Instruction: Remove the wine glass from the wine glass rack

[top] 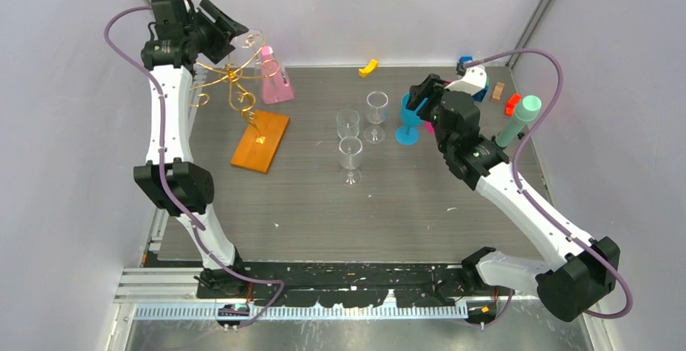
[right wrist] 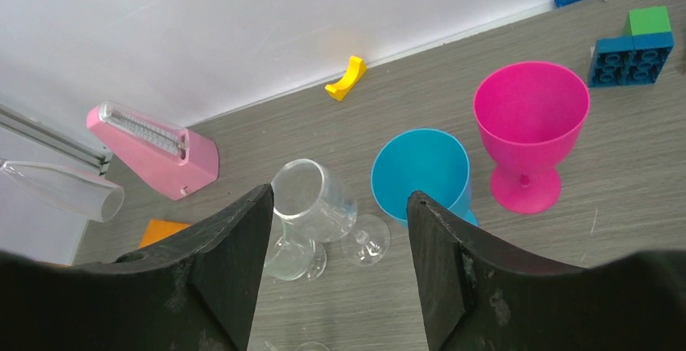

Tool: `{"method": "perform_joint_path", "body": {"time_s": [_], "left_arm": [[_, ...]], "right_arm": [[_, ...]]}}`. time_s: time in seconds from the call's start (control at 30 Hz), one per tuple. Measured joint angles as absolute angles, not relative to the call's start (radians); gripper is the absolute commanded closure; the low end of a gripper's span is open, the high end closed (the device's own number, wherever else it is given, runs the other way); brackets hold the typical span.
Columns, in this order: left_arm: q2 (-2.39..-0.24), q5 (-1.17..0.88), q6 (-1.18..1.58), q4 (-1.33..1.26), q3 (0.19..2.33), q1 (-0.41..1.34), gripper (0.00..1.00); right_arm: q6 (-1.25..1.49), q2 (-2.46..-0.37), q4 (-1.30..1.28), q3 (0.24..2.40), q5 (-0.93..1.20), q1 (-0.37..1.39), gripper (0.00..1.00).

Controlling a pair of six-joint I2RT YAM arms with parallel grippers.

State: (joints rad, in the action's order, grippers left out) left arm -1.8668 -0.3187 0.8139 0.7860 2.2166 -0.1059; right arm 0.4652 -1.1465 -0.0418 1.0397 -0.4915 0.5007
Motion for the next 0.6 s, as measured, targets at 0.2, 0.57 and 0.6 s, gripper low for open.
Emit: {"method": "perform_joint_path", "body": {"time_s": [0.2, 0.57, 0.6], "left_arm": [[-1.886, -0.348, 0.854, 0.74, 2.196, -0.107, 0.41], [-1.903, -0.431, 0.936, 0.662, 2.14, -0.121, 0.73], [-1.903, -0.433, 0.936, 0.655, 2.136, -0.123, 0.73]], "right_arm": [[0.45, -1.147, -0.008, 1.04, -0.492, 0.501, 0.34], [0.439, -1.163, 0.015, 1.04, -0.492, 0.501, 0.34], [0.439, -1.164, 0.015, 1.04, -0.492, 0.501, 0.34]]}}
